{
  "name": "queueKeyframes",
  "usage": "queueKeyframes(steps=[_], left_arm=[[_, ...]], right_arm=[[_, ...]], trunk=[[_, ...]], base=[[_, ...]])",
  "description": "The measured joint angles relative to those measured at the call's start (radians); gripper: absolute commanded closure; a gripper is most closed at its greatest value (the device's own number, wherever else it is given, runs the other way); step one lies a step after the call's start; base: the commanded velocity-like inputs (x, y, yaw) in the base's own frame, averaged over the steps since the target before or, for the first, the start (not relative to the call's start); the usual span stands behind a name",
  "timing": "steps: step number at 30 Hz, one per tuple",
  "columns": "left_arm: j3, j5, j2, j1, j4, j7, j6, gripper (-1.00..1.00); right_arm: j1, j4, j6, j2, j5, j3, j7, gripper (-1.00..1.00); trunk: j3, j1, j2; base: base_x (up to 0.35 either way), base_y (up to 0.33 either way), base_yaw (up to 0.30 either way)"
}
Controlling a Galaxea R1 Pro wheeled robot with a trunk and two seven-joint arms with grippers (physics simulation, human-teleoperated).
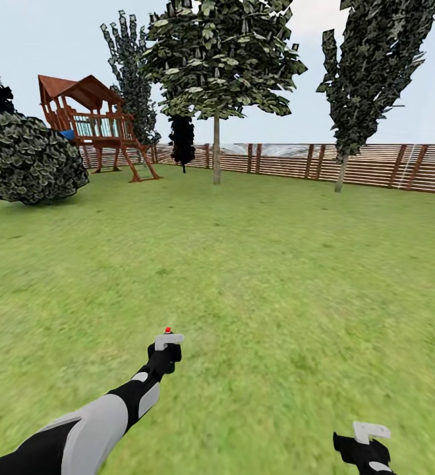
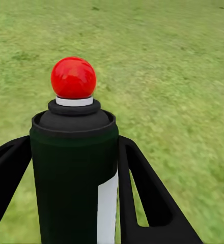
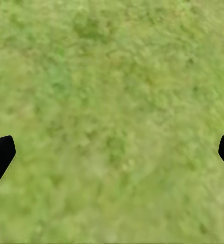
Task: In the garden, pick up the pesticide atomizer on the floor and spray pesticide onto both trees until each tree trunk is fully covered.
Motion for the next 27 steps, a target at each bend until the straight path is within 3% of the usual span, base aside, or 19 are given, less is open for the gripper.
queueKeyframes(steps=[27], left_arm=[[0.0, 0.0, -0.001, 0.0, 0.0, 0.0, 0.0, 1.0]], right_arm=[[0.0, 0.0, 0.0, 0.0, 0.0, 0.0, 0.0, -1.0]], trunk=[[0.0, 0.0, 0.0]], base=[[0.35, 0.0, 0.0]])
